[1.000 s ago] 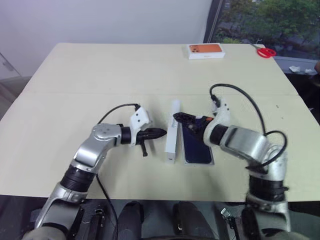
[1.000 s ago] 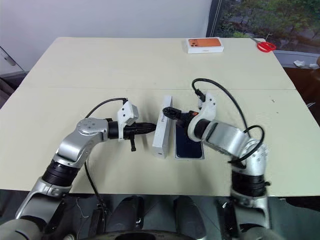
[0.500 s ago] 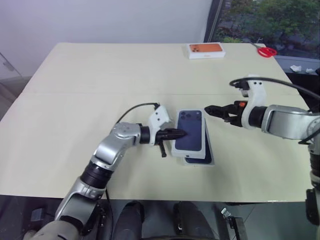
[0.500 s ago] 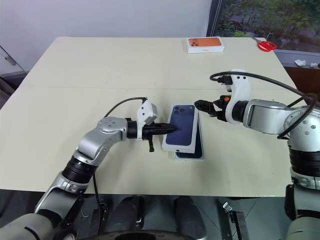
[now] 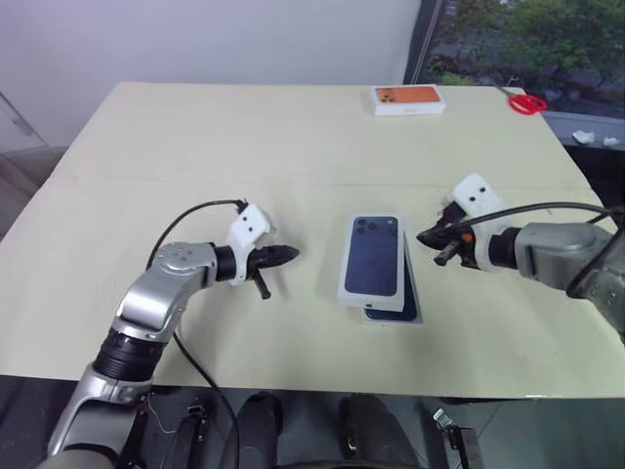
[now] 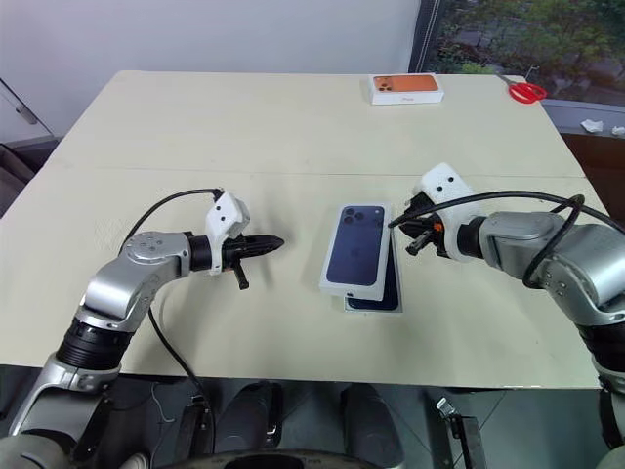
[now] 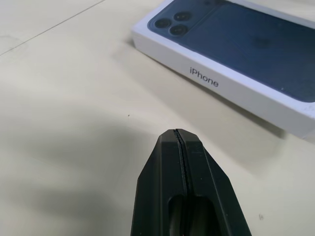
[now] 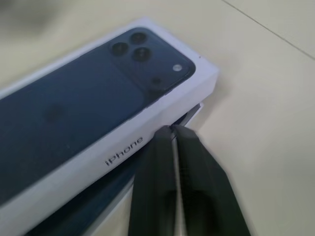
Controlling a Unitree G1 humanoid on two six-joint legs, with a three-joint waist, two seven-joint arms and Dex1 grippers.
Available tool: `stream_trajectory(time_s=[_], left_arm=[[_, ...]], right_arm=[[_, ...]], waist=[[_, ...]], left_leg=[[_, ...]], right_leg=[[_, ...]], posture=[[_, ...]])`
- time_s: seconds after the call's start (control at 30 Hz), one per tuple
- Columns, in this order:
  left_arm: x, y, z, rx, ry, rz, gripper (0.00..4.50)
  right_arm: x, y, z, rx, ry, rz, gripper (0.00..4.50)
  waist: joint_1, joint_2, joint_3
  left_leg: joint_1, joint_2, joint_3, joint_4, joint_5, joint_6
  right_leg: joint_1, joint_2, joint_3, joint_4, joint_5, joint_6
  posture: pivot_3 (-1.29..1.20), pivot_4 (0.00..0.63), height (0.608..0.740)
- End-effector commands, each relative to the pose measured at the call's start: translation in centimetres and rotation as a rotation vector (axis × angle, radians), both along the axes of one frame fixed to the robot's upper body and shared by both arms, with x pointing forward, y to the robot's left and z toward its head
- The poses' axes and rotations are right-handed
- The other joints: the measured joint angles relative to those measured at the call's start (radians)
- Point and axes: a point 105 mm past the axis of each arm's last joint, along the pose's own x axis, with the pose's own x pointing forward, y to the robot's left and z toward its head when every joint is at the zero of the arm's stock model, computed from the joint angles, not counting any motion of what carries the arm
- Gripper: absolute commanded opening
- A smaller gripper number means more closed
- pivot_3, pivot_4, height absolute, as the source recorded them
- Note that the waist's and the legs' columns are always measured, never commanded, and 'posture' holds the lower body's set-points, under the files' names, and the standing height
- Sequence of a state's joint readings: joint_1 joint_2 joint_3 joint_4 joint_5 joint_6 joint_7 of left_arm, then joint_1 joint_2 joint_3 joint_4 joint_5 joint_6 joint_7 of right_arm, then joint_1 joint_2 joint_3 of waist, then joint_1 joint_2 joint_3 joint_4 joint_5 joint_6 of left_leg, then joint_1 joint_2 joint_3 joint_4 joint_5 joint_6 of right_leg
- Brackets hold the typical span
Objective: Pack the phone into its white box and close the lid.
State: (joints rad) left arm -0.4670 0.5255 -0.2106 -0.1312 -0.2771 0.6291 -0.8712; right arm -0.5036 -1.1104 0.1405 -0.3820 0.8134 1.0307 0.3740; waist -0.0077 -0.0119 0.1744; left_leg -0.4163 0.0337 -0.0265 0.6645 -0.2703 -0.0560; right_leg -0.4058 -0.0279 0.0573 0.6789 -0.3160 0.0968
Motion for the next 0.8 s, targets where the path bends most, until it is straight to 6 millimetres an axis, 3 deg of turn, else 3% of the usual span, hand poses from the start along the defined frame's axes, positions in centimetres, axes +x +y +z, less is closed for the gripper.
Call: stream_trajectory(time_s=[0.03,0.37,0.8], left_arm=[[-0.7,-2.1,-0.6,0.039,0.005,-0.086,0.00],[0.1,-6.3,-0.7,0.018,0.013,-0.123,0.00],[-1.5,-7.9,-0.5,-0.021,0.011,-0.215,0.00]], right_arm=[[-0.2,0.1,0.3,-0.091,-0.053,0.055,0.03],[-0.8,1.3,-1.0,-0.118,-0.046,0.119,0.03],[-2.1,2.7,-1.3,-0.099,-0.033,0.199,0.03]], waist=[[-0.003,0.000,0.000],[-0.006,0.000,0.000],[-0.004,0.000,0.000]], left_leg=[[0.000,0.000,0.000,0.000,0.000,0.000],[0.000,0.000,0.000,0.000,0.000,0.000],[0.000,0.000,0.000,0.001,0.000,0.000]], right_leg=[[0.000,0.000,0.000,0.000,0.000,0.000],[0.000,0.001,0.000,0.001,0.000,0.000],[0.000,0.001,0.000,0.001,0.000,0.000]], posture=[[0.00,0.150,0.731],[0.00,0.150,0.731],[0.00,0.150,0.731]])
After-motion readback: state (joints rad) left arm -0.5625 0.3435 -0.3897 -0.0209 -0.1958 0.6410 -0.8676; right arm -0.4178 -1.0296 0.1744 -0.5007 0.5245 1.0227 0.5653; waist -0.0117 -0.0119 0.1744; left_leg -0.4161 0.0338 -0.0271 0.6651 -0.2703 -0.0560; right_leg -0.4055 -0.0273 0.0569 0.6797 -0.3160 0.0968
